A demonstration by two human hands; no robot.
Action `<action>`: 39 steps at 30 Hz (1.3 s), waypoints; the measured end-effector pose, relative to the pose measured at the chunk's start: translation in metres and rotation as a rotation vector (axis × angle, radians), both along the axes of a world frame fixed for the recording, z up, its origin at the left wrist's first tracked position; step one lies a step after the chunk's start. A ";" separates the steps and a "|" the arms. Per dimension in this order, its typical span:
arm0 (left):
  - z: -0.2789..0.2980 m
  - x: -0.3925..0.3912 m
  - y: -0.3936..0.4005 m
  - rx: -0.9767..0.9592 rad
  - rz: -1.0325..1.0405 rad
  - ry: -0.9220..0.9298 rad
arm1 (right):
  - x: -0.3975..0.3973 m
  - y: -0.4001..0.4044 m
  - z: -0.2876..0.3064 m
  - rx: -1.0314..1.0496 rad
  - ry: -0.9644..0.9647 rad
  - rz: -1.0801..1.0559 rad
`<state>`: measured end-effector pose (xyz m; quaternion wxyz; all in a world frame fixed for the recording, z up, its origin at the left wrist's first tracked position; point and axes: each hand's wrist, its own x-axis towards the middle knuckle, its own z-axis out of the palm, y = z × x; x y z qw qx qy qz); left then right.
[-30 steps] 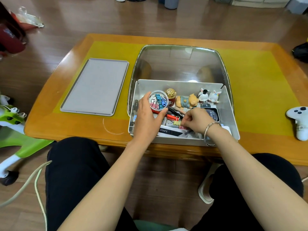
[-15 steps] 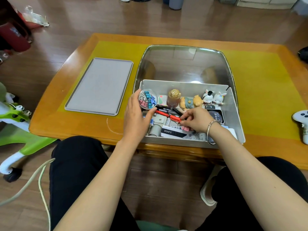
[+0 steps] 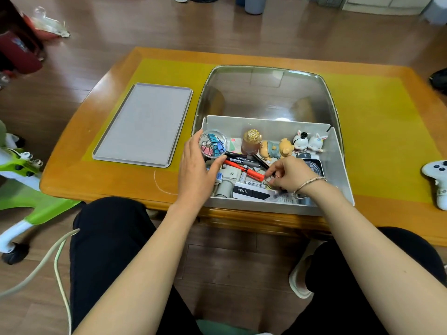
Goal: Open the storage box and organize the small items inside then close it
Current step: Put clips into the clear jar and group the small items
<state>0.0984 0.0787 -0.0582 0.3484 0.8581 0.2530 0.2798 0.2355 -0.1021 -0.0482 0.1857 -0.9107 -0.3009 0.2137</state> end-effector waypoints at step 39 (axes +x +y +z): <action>0.004 0.025 -0.044 -0.118 -0.278 -0.002 | -0.028 -0.006 0.019 0.890 -0.109 -0.251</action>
